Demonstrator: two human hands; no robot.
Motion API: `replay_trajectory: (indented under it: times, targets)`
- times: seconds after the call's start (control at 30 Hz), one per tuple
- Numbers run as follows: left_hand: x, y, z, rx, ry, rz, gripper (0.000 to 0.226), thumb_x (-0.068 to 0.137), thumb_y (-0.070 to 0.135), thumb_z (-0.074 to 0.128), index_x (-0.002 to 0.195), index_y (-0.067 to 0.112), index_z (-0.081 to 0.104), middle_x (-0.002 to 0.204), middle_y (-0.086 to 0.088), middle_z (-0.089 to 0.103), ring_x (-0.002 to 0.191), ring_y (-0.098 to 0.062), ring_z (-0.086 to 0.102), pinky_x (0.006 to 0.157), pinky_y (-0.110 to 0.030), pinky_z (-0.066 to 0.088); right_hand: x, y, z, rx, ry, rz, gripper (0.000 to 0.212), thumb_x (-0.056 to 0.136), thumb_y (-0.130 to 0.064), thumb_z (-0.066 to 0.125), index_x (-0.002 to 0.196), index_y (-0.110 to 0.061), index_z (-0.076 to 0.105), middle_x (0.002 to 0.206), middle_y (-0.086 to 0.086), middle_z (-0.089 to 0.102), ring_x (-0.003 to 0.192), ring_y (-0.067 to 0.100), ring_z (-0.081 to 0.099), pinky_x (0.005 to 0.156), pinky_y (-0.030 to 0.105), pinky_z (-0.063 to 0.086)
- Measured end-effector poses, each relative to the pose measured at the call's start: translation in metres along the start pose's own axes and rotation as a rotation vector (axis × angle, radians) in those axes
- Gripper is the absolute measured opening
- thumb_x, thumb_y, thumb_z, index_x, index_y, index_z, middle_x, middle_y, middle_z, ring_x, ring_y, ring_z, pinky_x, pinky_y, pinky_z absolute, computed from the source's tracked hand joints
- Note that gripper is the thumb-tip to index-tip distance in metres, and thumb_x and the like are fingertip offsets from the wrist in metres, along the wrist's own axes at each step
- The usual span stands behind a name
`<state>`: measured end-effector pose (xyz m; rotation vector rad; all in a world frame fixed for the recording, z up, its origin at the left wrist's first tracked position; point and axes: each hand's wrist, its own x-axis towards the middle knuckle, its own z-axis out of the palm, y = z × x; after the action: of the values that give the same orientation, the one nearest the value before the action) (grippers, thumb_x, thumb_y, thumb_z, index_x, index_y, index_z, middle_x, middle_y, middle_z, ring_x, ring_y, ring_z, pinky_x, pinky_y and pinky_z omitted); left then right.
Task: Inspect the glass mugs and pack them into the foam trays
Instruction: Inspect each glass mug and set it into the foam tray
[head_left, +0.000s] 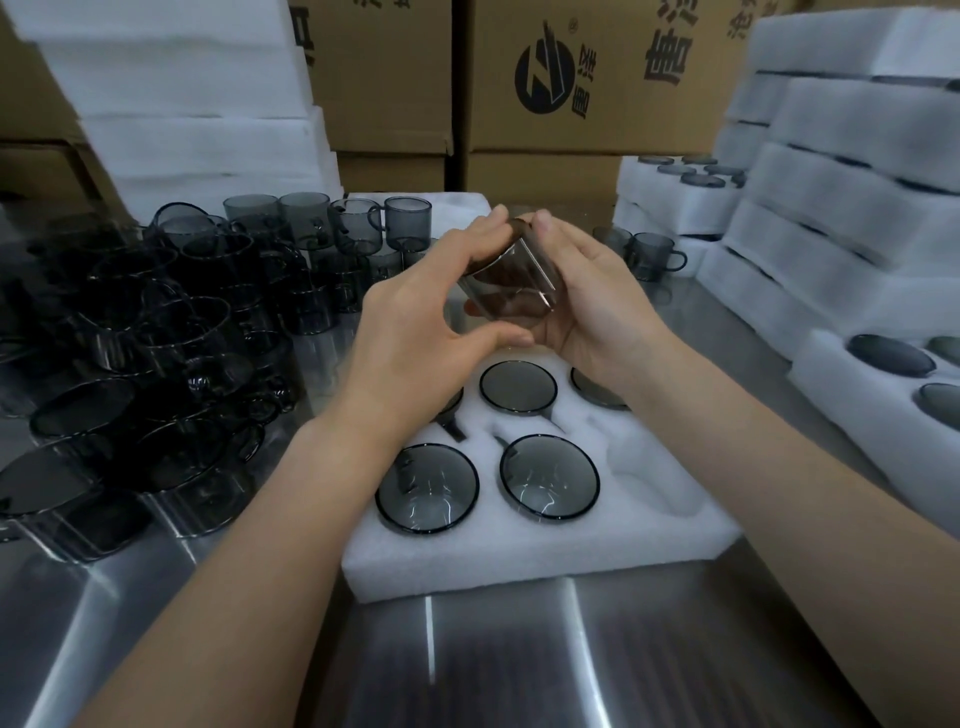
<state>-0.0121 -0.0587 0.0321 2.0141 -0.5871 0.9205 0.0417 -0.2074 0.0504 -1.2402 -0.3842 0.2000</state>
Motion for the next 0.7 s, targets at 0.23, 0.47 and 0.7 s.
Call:
replay_trajectory:
  times: [0.23, 0.47, 0.7]
  targets:
    - [-0.001, -0.003, -0.002, -0.168, 0.112, -0.18, 0.05, 0.074, 0.015, 0.083, 0.12, 0.016, 0.065, 0.112, 0.018, 0.066, 0.109, -0.002, 0.064, 0.1, -0.029, 0.05, -0.006, -0.01, -0.002, 0.055, -0.152, 0.082, 0.05, 0.093, -0.02, 0.062, 0.139, -0.01, 0.046, 0.117, 0.015, 0.064, 0.089, 0.025, 0.071, 0.078, 0.046, 0.057]
    - [0.002, -0.013, -0.004, -0.18, 0.207, -0.296, 0.011, 0.09, 0.013, 0.066, 0.083, 0.01, 0.072, 0.081, -0.004, 0.073, 0.081, -0.022, 0.069, 0.081, -0.045, 0.054, -0.037, -0.042, -0.015, -0.485, 0.142, 0.015, 0.02, 0.083, -0.031, 0.069, 0.102, -0.025, 0.065, 0.088, -0.003, 0.073, 0.067, 0.013, 0.066, 0.054, 0.028, 0.05]
    - [0.005, -0.017, -0.002, -0.202, 0.123, -0.466, 0.02, 0.097, 0.012, 0.055, 0.086, 0.021, 0.069, 0.086, 0.005, 0.073, 0.074, -0.016, 0.071, 0.083, -0.039, 0.057, -0.105, -0.052, -0.016, -1.243, 0.028, 0.107, 0.029, 0.07, -0.059, 0.06, 0.096, -0.048, 0.066, 0.08, -0.029, 0.064, 0.066, -0.003, 0.06, 0.058, 0.02, 0.042]
